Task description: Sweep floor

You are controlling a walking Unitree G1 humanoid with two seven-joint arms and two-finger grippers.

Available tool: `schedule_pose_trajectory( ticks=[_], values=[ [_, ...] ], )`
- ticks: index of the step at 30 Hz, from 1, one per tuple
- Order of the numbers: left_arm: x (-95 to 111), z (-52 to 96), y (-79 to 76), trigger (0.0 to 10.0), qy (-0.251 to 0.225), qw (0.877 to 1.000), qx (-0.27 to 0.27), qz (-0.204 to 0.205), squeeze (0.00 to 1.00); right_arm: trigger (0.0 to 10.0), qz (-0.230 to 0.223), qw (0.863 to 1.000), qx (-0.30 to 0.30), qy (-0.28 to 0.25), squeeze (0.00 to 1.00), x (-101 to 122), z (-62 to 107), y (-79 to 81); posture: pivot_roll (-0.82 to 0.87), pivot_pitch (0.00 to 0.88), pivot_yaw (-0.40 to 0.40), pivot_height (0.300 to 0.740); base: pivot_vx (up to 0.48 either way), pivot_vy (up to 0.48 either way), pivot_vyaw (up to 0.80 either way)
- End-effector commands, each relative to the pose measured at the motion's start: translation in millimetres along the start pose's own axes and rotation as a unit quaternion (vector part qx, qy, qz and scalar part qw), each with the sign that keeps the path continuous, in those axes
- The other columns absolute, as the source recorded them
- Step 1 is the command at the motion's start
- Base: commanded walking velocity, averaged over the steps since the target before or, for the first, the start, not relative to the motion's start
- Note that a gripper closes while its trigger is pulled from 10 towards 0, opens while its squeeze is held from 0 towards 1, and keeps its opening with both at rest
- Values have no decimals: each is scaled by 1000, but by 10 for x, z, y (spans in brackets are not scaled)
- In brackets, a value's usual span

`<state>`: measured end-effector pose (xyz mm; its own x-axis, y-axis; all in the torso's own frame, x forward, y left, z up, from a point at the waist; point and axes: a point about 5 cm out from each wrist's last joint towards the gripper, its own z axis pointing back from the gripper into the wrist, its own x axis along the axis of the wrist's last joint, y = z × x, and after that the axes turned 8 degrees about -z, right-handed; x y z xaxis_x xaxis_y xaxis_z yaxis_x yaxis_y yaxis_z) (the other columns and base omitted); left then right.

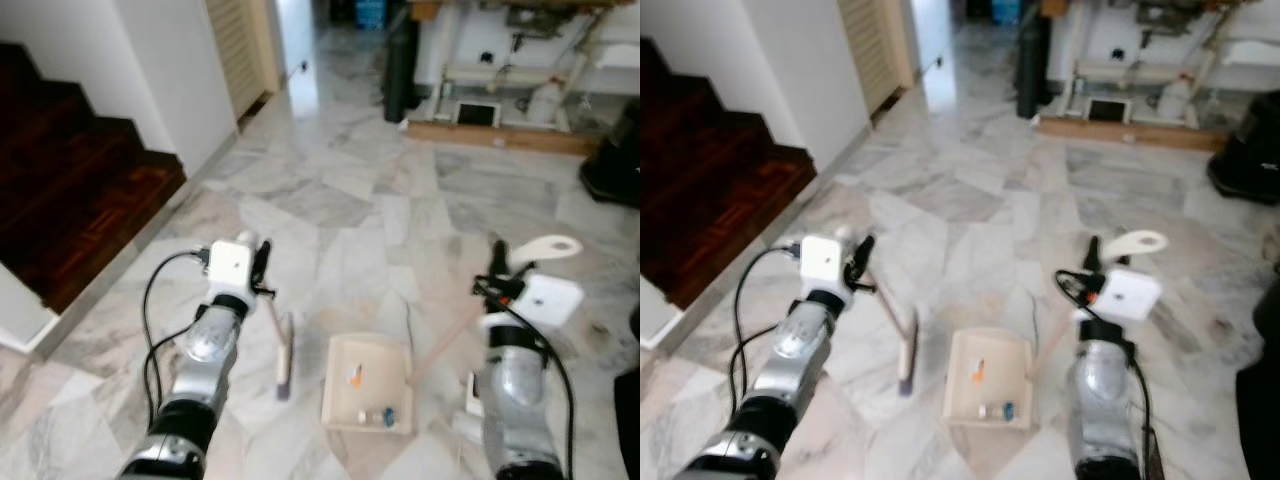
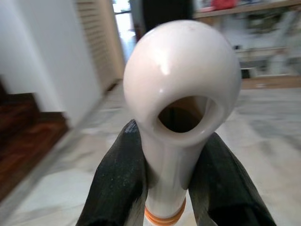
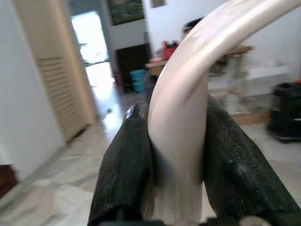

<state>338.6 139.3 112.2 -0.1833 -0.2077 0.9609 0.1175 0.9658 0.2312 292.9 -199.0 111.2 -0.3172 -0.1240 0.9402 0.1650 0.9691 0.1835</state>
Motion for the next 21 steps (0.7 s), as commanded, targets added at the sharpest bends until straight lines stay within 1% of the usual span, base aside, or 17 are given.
schedule_pose_trajectory(
  ticks=[1,7,13,21],
  values=[
    [85,-11,13,10000,-29,1000,6,-7,0,10000,-13,1000,4,-27,0,93,-42,41,-26,0,77,740,0,0,800],
    [99,-17,3,10000,-33,999,13,-3,0,10000,-17,999,14,-23,0,82,-54,89,-20,0,70,740,0,0,800],
    [107,-40,-17,10000,-32,999,19,-1,0,10000,-18,999,14,-25,0,107,-100,69,-28,0,52,740,0,0,800],
    [98,-27,-65,10000,-32,999,25,-1,0,10000,-15,999,23,-26,0,138,-134,59,-24,0,32,740,0,0,800]
  ],
)
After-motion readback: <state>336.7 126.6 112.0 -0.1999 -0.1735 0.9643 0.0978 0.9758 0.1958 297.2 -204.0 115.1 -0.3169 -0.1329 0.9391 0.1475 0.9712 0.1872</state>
